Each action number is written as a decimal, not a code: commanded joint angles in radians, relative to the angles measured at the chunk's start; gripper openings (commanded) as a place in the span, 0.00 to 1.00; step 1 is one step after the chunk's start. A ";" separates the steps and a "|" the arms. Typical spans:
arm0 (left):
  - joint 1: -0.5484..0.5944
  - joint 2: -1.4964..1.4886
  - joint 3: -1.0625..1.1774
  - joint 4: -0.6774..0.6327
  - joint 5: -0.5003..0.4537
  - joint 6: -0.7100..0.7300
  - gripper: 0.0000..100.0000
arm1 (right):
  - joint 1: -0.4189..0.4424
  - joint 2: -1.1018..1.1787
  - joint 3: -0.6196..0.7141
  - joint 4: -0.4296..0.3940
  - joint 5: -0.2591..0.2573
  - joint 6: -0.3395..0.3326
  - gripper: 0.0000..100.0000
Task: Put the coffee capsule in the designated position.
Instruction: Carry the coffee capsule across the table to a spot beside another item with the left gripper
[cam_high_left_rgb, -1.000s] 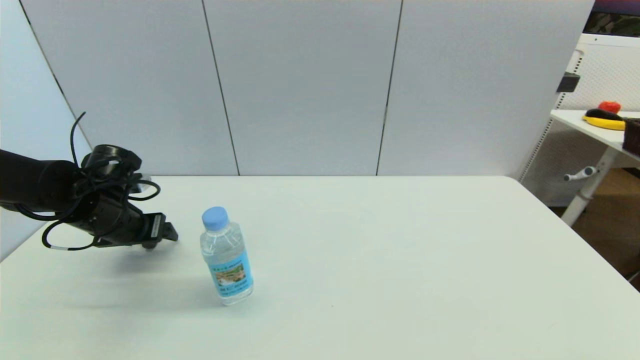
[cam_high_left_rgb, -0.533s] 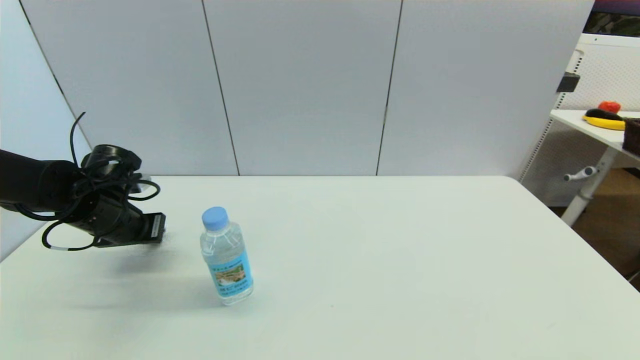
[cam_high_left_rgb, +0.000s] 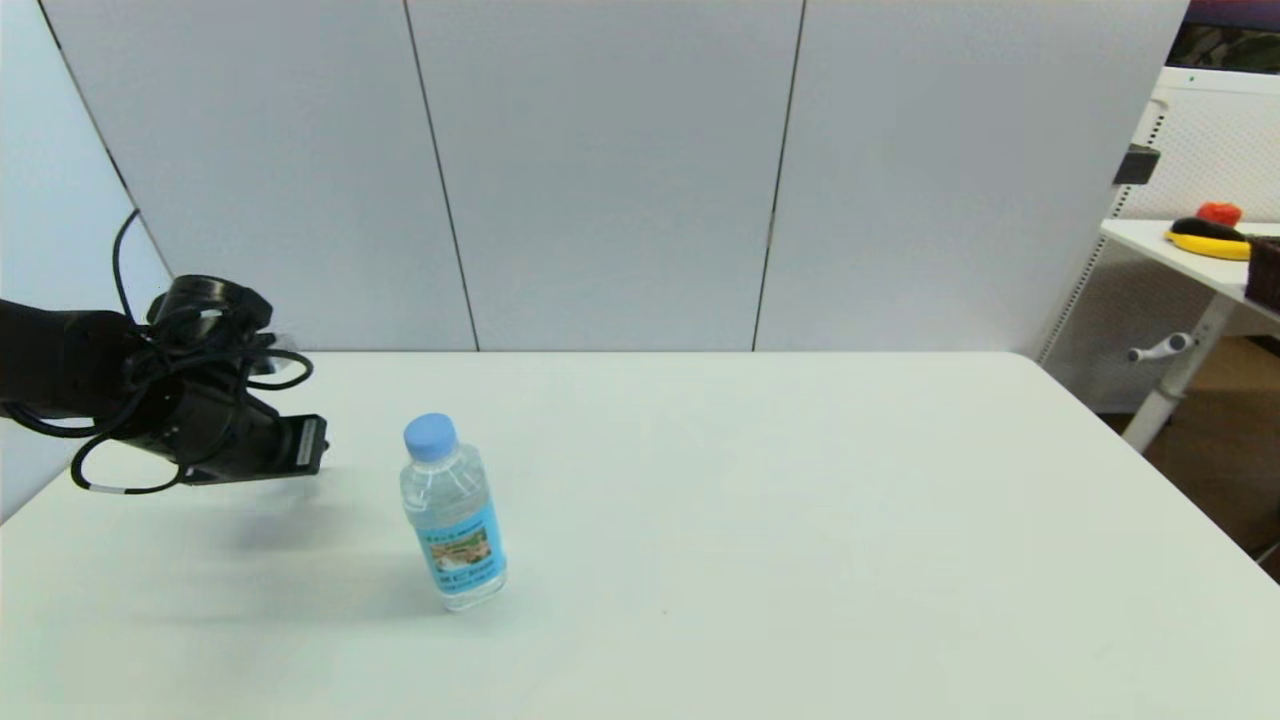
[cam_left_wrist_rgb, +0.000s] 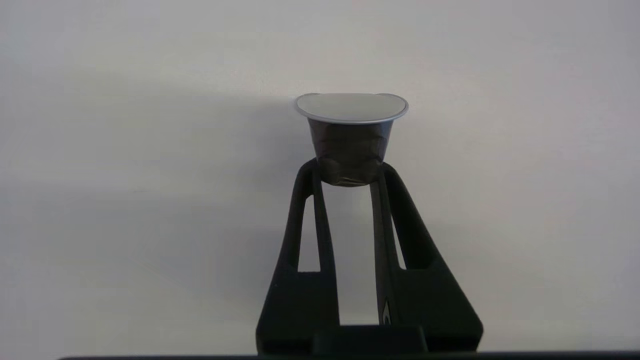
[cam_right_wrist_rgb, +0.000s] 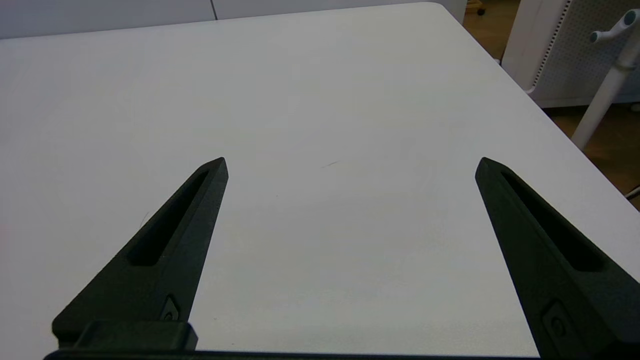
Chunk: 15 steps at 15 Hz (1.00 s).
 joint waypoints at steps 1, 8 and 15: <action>-0.038 -0.134 -0.020 0.001 0.000 -0.003 0.00 | 0.000 0.001 0.000 0.000 0.000 0.001 1.00; -0.184 -0.361 -0.117 0.001 0.000 -0.001 0.00 | 0.000 0.001 0.000 0.000 0.000 0.001 1.00; -0.503 -0.364 -0.209 0.000 0.002 -0.007 0.00 | 0.000 0.001 0.000 0.000 0.000 0.001 1.00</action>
